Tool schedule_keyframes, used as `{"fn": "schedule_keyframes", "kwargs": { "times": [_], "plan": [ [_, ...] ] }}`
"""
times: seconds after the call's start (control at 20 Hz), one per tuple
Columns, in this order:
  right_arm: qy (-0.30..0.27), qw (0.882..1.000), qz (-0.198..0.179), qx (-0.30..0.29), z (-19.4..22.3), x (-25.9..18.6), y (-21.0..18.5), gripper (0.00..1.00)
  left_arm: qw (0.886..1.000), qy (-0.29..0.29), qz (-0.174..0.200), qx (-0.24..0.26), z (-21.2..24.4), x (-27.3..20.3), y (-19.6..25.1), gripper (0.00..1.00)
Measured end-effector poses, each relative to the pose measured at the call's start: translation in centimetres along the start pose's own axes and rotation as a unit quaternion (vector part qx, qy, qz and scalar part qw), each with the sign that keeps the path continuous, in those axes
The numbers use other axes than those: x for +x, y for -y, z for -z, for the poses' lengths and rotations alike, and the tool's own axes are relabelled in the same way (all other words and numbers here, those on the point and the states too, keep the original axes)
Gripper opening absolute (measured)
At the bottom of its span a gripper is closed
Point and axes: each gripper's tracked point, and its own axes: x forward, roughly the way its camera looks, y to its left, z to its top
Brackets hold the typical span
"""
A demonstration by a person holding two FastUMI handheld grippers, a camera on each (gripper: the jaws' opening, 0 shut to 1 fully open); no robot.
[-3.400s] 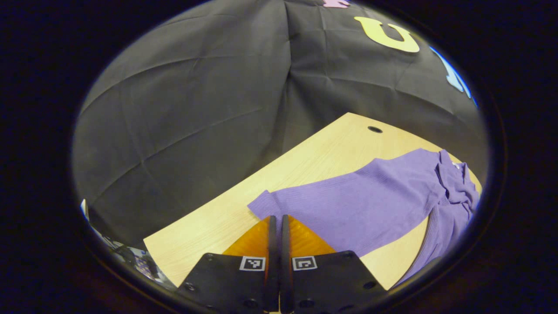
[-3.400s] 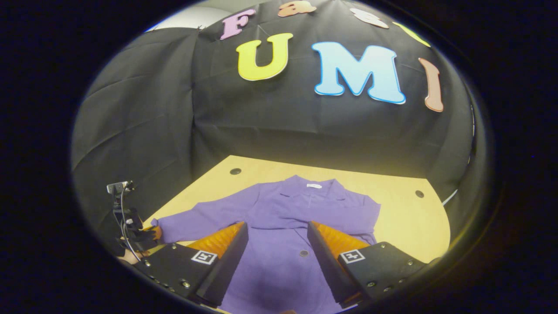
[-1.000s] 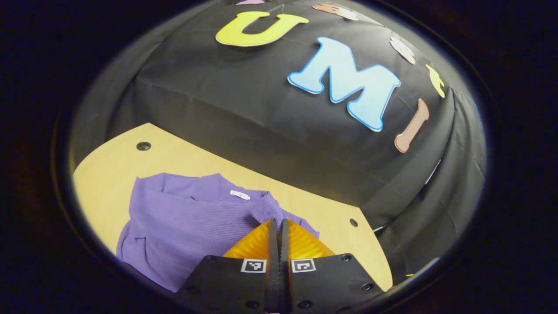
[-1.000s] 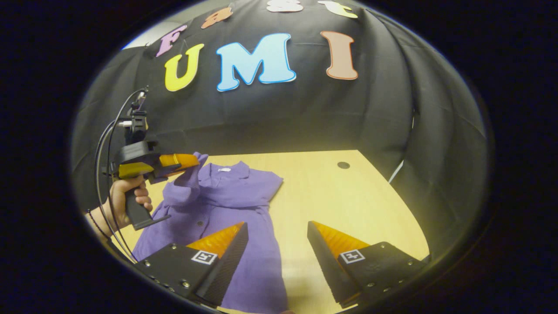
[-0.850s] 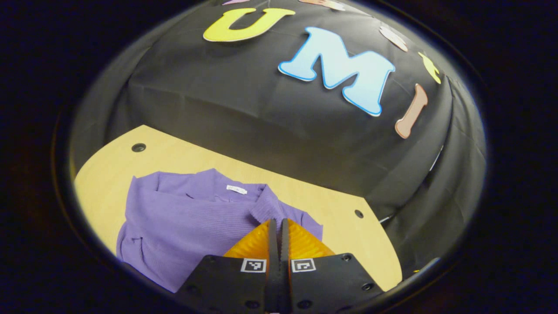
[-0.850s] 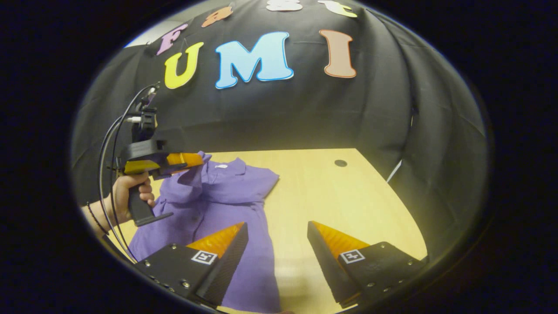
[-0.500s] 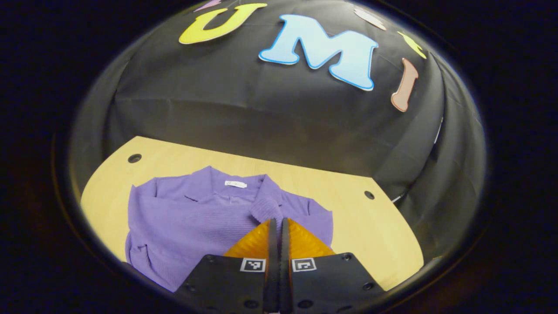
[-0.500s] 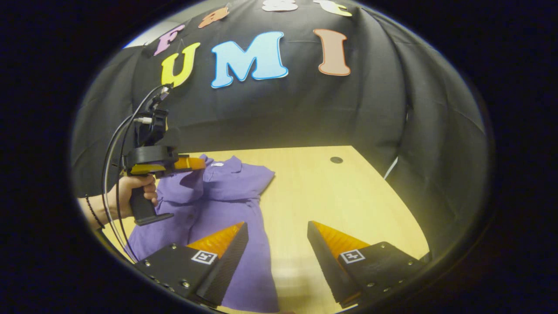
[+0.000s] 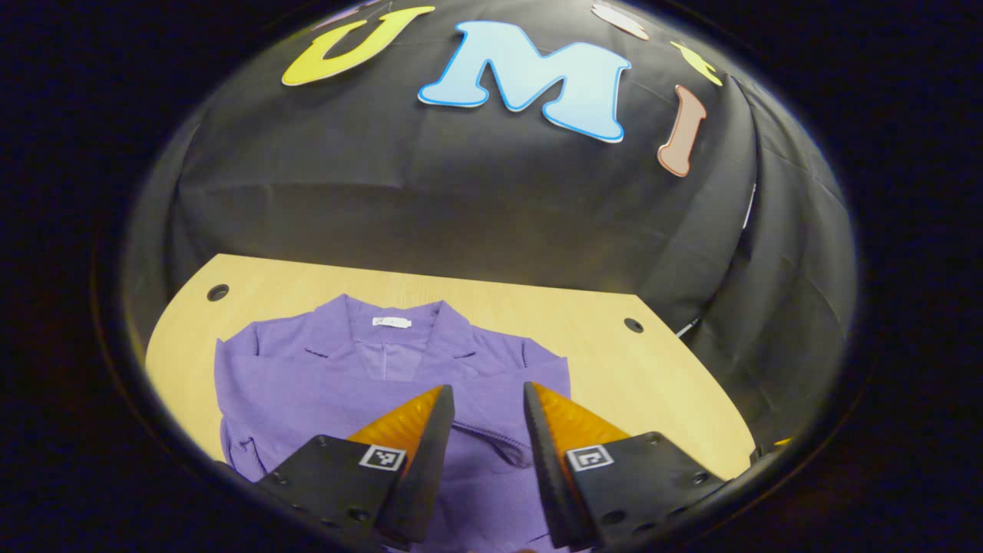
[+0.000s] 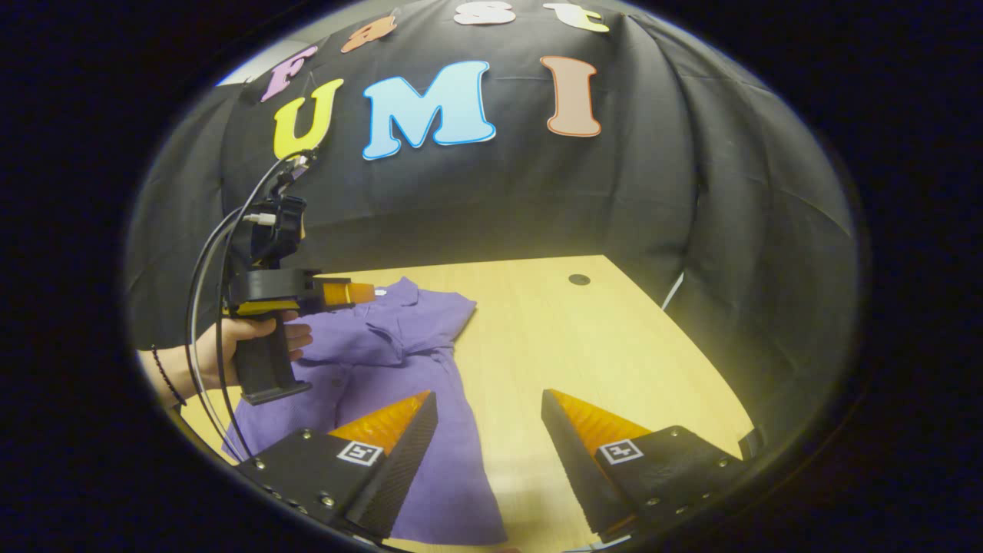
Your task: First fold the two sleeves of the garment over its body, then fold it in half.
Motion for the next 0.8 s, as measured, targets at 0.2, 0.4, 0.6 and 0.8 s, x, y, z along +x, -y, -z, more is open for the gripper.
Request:
{"fn": "schedule_keyframes", "kwargs": {
  "times": [0.2,0.4,0.6,0.8],
  "plan": [
    [0.000,1.000,0.003,-0.005,0.7,-0.5,-0.6,0.87,1.000,0.012,-0.018,0.015,0.0,-2.3,-1.7,0.97],
    [-0.003,1.000,-0.001,-0.004,1.9,-0.4,-1.5,0.87,0.999,0.019,-0.034,0.022,0.4,-5.8,-3.7,0.94],
    [-0.018,1.000,0.015,-0.016,3.6,-0.2,-1.6,0.87,0.999,0.022,-0.038,0.032,1.3,-9.7,-5.0,0.95],
    [-0.041,0.999,0.021,-0.021,5.8,-0.4,-1.7,0.93,0.998,0.020,-0.041,0.039,3.0,-13.8,-6.5,0.94]
  ]
}}
